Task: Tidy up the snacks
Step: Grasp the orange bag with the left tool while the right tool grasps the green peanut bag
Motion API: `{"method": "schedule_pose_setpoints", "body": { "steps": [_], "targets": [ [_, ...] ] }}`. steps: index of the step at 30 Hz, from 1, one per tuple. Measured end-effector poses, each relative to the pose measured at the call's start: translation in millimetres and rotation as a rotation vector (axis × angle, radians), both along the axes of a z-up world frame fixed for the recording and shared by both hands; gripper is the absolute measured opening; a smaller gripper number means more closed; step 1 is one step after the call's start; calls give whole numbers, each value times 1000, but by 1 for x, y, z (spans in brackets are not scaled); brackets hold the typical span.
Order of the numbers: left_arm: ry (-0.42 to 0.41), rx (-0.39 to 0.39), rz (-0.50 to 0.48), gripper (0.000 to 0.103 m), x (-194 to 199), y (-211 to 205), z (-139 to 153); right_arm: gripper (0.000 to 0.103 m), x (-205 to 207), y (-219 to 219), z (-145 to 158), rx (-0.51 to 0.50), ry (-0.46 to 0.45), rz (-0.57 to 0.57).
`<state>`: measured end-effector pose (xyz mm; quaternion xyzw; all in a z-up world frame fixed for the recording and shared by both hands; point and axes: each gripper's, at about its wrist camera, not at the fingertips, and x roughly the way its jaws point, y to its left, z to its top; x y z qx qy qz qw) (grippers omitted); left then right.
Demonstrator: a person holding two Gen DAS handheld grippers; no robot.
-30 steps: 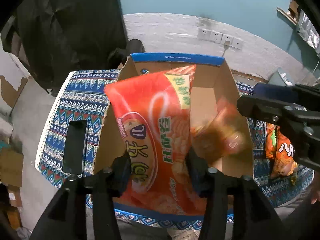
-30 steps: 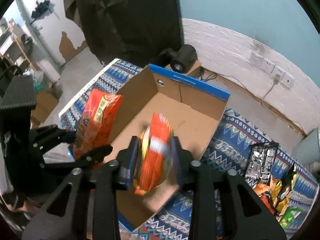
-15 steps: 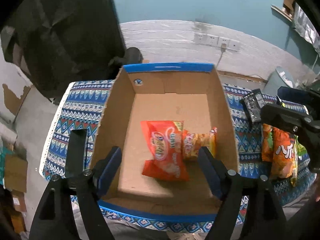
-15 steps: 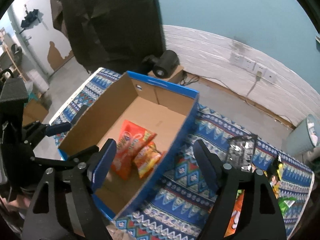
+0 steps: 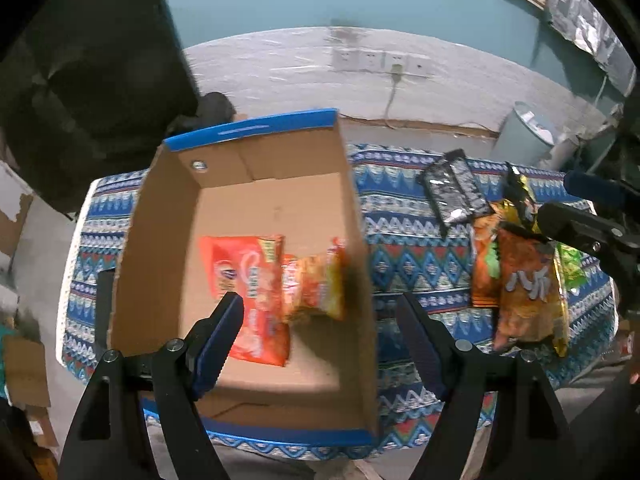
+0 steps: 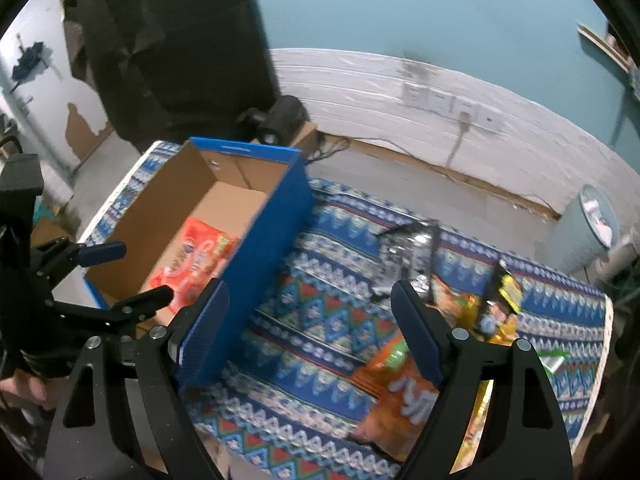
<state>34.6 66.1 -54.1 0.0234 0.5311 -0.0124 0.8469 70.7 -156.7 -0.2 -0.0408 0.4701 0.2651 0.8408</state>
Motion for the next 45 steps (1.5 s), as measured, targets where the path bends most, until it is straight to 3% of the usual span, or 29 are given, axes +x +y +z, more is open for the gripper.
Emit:
{"method": "schedule_pose_setpoints", "body": {
  "steps": [13, 25, 39, 45],
  "targets": [
    [46, -12, -101, 80, 9, -62, -7, 83, 1, -82, -11, 1, 21, -124],
    [143, -53, -189, 80, 17, -127, -30, 83, 1, -157, -31, -22, 50, -255],
    [277, -152, -191, 81, 29, -184, -67, 83, 7, -231, -71, -72, 132, -361],
    [265, -102, -233, 81, 28, -208, -76, 83, 13, -248, -94, -53, 201, -389]
  ]
}}
